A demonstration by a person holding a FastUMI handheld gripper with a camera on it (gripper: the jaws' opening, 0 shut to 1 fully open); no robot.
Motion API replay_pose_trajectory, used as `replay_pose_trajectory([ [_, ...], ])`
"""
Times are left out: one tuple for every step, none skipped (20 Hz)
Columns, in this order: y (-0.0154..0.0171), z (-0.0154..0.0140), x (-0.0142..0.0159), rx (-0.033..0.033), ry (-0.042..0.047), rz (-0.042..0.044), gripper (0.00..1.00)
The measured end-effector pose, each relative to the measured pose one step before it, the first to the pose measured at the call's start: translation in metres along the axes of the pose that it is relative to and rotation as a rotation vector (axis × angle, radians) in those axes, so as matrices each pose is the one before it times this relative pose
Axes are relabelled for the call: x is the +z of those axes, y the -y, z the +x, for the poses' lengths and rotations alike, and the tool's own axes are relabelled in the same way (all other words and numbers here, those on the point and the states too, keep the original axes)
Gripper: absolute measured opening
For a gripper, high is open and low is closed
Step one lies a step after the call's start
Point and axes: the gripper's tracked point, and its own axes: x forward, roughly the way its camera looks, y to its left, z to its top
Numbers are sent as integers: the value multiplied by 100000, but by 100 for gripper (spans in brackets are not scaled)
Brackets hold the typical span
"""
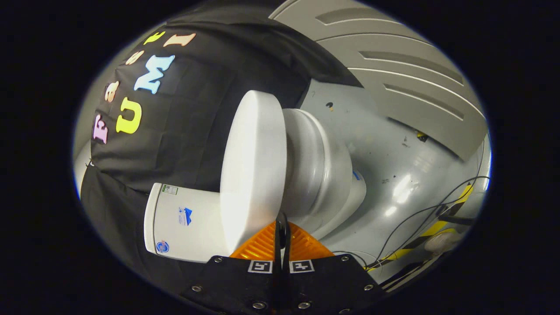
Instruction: Open the toilet lid.
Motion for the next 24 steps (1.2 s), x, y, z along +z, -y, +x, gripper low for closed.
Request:
replay_pose_trajectory([
  [-318, -135, -34, -2593, 1371, -3500, 0],
  [-330, -61, 65, -2064, 1474, -2511, 0],
  [-420, -166, 229, -1280, 1760, -1667, 0],
  [-570, -164, 48, -904, 1805, -1678, 0],
  [-372, 12, 126, -1205, 2087, -3364, 0],
  [-433, -136, -45, -1478, 1816, -3441, 0],
  [-502, -270, 237, -888, 1700, -3128, 0],
  [-553, -434, 337, -184, 2411, -1701, 0],
  [-704, -470, 310, 357, 2091, -1394, 0],
  [-754, -459, 246, 418, 2284, -2113, 0],
  [-801, -471, 289, -81, 2316, -2684, 0],
  [-902, -430, 278, -448, 2526, -3150, 0],
  [-929, -386, 374, -604, 2813, -3504, 0],
  [-968, -550, 504, -422, 3346, -3188, 0],
  [-900, -533, 454, 94, 2712, -2841, 0],
  [-980, -506, 328, 247, 2711, -2257, 0],
  [-742, -362, 332, 98, 1870, -1777, 0],
  [-593, -293, 159, -228, 1157, -972, 0],
  [-415, -104, 193, -712, 616, -397, 0],
  [-266, -36, 16, -1196, 315, -90, 0],
  [-206, -73, 115, -1035, 443, -212, 0],
  [-323, -117, 89, -425, 1096, -490, 0],
  [-357, -142, 86, -1, 1071, -879, 0],
  [-257, -145, 51, 31, 973, -848, 0],
])
